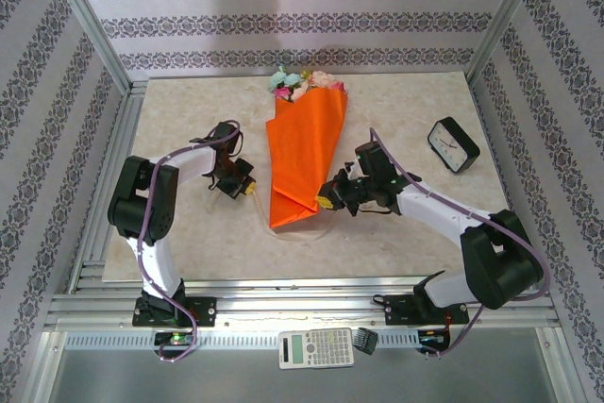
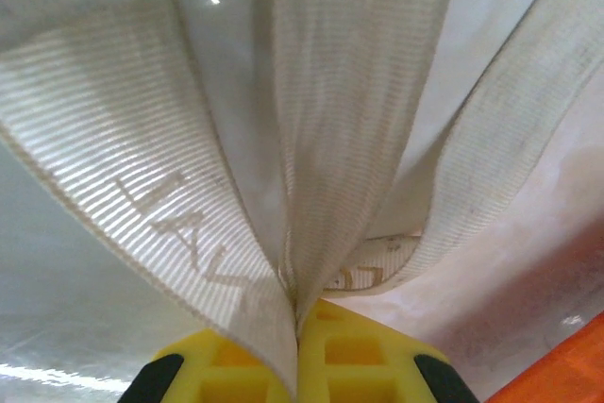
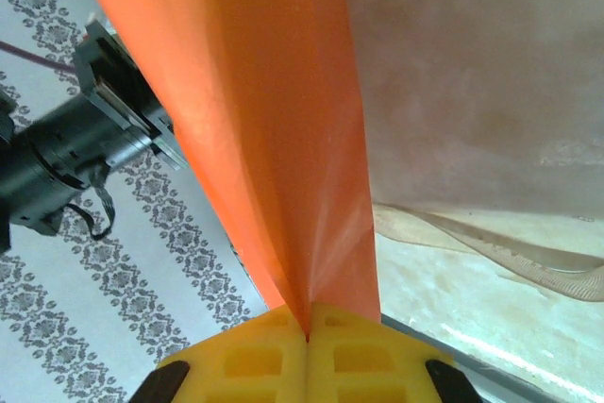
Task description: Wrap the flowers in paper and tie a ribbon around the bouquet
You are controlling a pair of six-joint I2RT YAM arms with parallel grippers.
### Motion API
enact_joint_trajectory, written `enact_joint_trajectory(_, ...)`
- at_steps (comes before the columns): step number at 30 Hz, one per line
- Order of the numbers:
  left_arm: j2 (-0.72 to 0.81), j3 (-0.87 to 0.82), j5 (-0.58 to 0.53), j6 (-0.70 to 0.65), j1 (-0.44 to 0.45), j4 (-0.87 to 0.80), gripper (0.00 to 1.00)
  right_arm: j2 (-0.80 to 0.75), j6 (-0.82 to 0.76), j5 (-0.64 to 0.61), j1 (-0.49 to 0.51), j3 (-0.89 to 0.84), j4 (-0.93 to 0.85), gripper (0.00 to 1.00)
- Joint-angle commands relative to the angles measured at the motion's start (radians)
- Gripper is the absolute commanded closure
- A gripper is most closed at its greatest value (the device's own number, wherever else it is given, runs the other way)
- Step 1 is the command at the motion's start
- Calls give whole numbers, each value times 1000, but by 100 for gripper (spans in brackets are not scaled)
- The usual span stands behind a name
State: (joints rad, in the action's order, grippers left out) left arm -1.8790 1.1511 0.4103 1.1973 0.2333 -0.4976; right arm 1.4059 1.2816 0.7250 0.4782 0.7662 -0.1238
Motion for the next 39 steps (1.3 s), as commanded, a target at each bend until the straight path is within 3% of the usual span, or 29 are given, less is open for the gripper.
enact_joint_trajectory(1, -83, 74, -48, 47, -12, 198, 100, -20, 14, 21, 27, -2, 3, 100)
enact_joint_trajectory(8, -91, 131, -49, 93, -18, 227, 100, -10, -25, -19, 67, -71, -27, 100)
enact_joint_trajectory(12, -36, 45, -26, 115, -20, 228, 100, 16, -78, -44, 53, -62, -71, 70)
enact_joint_trajectory(16, 30, -65, -9, 133, -25, 262, 100, 7, -219, -138, 22, 98, -342, 52)
enact_joint_trajectory(18, 56, -98, -4, 136, -30, 265, 100, 1, -265, -212, -13, 152, -463, 48)
enact_joint_trajectory(25, 151, -161, 2, 138, -35, 239, 100, 23, -210, -429, -193, 232, -547, 52)
enact_joint_trajectory(34, 174, -175, 16, 121, -41, 202, 100, 308, -63, -515, -123, 380, -570, 53)
enact_joint_trajectory(39, 174, -152, 12, 85, -48, 160, 100, 370, 5, -551, -113, 356, -539, 54)
